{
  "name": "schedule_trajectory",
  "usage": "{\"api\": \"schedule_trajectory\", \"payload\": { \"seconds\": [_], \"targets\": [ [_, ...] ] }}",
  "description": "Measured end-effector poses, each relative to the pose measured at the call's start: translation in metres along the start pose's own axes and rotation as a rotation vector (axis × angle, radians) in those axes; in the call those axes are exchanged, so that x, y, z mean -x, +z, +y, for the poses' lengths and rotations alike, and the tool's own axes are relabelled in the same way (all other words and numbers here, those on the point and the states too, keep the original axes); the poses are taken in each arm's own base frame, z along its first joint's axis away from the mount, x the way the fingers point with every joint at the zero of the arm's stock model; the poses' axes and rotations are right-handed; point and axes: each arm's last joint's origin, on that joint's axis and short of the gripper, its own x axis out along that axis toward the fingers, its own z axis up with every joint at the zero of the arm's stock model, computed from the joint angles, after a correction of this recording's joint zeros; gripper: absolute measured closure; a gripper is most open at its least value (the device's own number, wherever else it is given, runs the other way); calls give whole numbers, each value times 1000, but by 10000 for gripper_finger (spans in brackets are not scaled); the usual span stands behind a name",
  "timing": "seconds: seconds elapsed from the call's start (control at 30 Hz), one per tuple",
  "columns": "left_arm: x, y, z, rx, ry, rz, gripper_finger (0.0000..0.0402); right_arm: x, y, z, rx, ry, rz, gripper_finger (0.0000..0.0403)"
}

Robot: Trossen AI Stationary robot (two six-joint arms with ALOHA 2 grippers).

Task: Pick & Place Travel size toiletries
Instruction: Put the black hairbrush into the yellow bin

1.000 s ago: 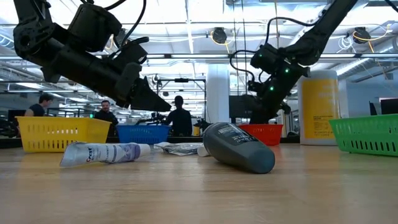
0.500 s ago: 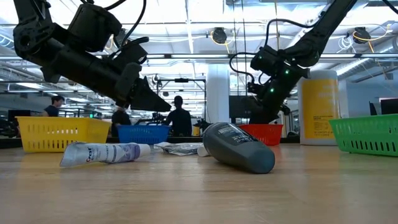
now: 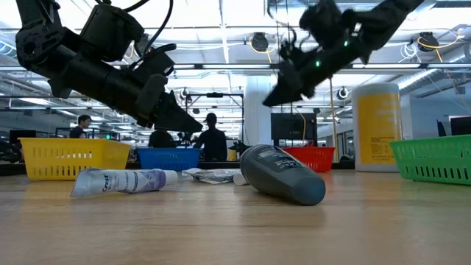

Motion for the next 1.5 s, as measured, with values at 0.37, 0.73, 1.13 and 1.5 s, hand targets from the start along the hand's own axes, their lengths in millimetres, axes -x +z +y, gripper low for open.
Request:
{"api": "schedule_trajectory", "payload": {
  "seconds": [0.37, 0.73, 1.13, 1.5],
  "targets": [
    [0, 0, 0, 0, -1, 0, 320, 15, -40, 101, 328, 540, -194, 260],
    [0, 0, 0, 0, -1, 0, 320, 11, -48, 89, 178, 422, -91, 208],
    [0, 0, 0, -1, -2, 1, 320, 7, -64, 72, 92, 412, 139, 156],
    [-3, -3, 8, 108, -30, 43, 297, -3, -64, 78, 127, 470, 55, 164]
  ]
}}
